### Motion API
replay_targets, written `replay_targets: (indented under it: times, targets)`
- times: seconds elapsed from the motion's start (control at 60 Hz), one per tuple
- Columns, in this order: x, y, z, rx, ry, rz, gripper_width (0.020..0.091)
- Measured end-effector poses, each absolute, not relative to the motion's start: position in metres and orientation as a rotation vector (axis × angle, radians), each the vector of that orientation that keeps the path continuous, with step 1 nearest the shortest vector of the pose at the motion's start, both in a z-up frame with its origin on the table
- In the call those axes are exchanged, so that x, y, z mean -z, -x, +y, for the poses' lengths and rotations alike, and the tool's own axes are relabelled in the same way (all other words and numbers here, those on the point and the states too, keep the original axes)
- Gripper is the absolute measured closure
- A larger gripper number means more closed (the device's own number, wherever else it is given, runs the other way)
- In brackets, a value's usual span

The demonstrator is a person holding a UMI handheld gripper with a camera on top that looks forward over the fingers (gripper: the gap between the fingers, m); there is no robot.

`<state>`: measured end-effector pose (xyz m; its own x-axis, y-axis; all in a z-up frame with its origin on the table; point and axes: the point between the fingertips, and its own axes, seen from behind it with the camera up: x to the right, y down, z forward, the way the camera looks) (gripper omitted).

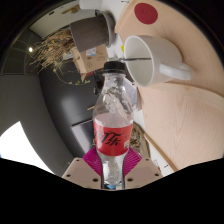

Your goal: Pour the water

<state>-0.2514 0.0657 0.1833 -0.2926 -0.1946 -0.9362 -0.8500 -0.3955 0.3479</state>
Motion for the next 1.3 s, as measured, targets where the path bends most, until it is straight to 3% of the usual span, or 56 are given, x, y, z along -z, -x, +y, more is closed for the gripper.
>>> replay_targets:
  times: [0.25,0.45,0.583,0.717,1.05,1.3]
  targets:
    - [-0.224,0.237,0.060,-1.261,1.726,0.737,0.0882]
    - [-0.281,0.166,0.063,-0.733,1.702,0.320,0.0882]
    - [-0.293,0.094,0.068,-0.437,1.667,0.200,0.0882]
    - [-0.263,0.021,0.079,-0.143,1.694,0.101,0.0881]
    - [-0.126,-0.043,0.104,-0.002,1.840,0.008,0.0881]
    - [-0.072,-0.053,0.107,-0.067,1.903,-0.033,0.0879]
